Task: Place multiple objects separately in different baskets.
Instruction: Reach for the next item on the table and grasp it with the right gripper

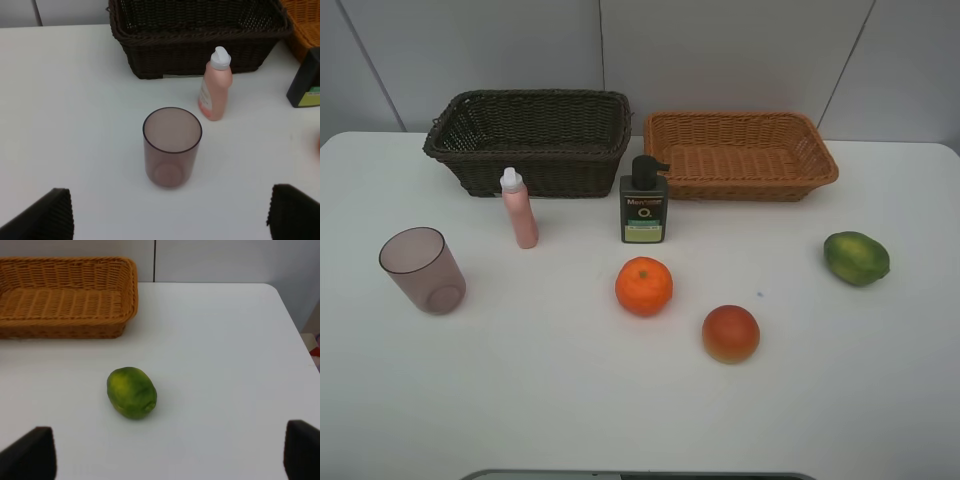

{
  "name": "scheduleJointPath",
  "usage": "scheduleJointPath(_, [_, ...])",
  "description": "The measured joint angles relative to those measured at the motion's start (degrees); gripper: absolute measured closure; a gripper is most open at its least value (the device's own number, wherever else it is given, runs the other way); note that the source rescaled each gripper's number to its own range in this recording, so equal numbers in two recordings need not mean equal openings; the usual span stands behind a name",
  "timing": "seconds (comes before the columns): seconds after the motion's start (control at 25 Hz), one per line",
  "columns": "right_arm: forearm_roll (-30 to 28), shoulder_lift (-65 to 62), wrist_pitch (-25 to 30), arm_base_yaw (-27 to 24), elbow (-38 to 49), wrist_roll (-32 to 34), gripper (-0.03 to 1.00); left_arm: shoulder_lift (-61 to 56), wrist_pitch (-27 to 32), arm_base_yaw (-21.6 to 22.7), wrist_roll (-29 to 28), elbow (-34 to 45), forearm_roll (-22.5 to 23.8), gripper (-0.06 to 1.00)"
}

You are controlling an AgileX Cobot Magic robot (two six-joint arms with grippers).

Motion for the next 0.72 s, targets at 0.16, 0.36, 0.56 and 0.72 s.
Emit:
scheduleJointPath(0.16, [0.0,0.0,0.0,0.0,0.0,0.0,0.05,0.0,0.0,0.0,0.0,0.0,0.0,-0.06])
scheduleJointPath(0.36, [0.0,2.0,0.0,0.0,0.0,0.0,0.05,0.0,0.0,0.0,0.0,0.0,0.0,-0.06])
scheduleJointPath(0.56, [0.0,14.5,-0.1,0.0,0.0,0.0,0.05,0.0,0.0,0.0,0.0,0.0,0.0,-0.06])
scheduleJointPath(0.72, [0.1,30.2,-0.7,0.0,-0.8,0.0,0.05,0.0,0.0,0.0,0.0,0.0,0.0,-0.06])
